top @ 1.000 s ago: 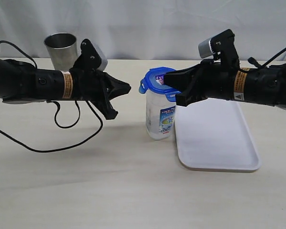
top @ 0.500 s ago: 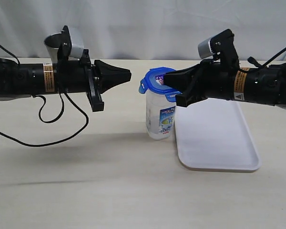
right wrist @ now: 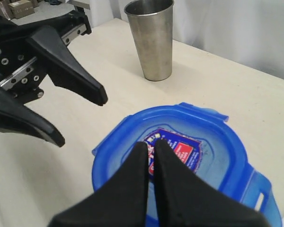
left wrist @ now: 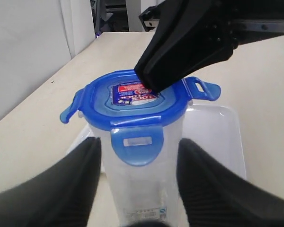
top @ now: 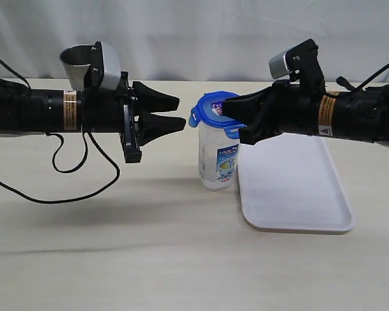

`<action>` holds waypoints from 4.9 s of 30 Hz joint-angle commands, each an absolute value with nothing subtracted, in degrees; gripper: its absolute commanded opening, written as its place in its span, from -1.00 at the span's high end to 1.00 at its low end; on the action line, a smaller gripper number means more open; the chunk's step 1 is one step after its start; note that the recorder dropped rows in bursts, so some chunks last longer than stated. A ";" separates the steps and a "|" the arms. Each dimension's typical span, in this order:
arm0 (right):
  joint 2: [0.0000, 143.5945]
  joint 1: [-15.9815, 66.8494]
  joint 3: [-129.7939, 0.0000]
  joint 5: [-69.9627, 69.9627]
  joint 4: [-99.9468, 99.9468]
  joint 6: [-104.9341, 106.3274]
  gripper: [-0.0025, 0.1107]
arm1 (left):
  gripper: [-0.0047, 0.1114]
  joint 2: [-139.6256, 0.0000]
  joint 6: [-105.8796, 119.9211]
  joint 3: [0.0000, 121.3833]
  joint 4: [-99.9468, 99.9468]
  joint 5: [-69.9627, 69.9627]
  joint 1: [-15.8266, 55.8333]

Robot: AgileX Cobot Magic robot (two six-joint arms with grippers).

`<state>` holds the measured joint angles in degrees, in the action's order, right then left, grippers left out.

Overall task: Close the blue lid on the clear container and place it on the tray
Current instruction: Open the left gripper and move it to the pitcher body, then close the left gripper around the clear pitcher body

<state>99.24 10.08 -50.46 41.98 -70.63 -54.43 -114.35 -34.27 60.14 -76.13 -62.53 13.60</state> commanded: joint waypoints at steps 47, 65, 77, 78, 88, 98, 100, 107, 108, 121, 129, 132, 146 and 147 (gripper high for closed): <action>99.82 10.18 -50.02 40.40 -74.52 -56.84 0.88 | -0.27 -132.42 -19.71 66.15 -53.43 -60.22 26.87; 99.82 10.18 -50.02 40.19 -74.83 -57.41 0.88 | -0.52 -132.42 -22.64 68.15 -60.19 -54.96 27.20; 99.82 10.18 -50.02 40.19 -74.83 -57.41 0.88 | -0.89 -132.42 -23.99 68.15 -60.19 -57.77 27.31; 99.82 10.18 -50.02 40.19 -75.10 -57.75 0.88 | -0.89 -132.42 -23.99 68.15 -60.04 -57.76 27.31; 99.82 10.18 -50.02 40.19 -75.50 -57.87 0.88 | -0.89 -132.42 -26.36 68.15 -57.80 -60.34 27.42; 99.82 10.18 -50.02 40.19 -75.90 -58.28 0.88 | -0.89 -133.34 -24.03 68.15 -48.54 -58.92 30.70; 99.82 10.18 -50.02 40.19 -75.89 -58.28 0.88 | -0.89 -135.01 -24.03 68.95 -48.13 -58.71 31.75; 99.82 10.18 -50.02 40.19 -76.10 -58.96 0.88 | -0.89 -136.44 -23.60 70.78 -46.59 -58.88 32.00; 99.82 10.18 -50.02 40.19 -76.10 -58.96 0.88 | -0.89 -136.44 -23.60 70.78 -46.47 -58.88 32.00; 99.29 10.18 -50.02 39.76 -75.27 -59.11 0.88 | -0.89 -136.44 -23.81 70.78 -46.44 -60.06 32.00; 99.14 10.18 -50.02 38.81 -75.40 -59.11 0.88 | -0.89 -136.44 -23.99 70.78 -48.55 -55.68 32.23; 99.14 10.18 -50.02 38.70 -75.40 -59.11 0.88 | -0.89 -136.44 -23.84 70.78 -48.42 -55.82 32.36; 99.14 10.18 -50.02 38.70 -76.95 -60.86 0.88 | 0.54 -136.44 -23.96 70.78 -48.99 -55.97 32.36; 99.14 10.18 -50.02 38.70 -76.95 -60.98 0.88 | 0.67 -136.44 -24.05 70.78 -48.99 -55.97 32.36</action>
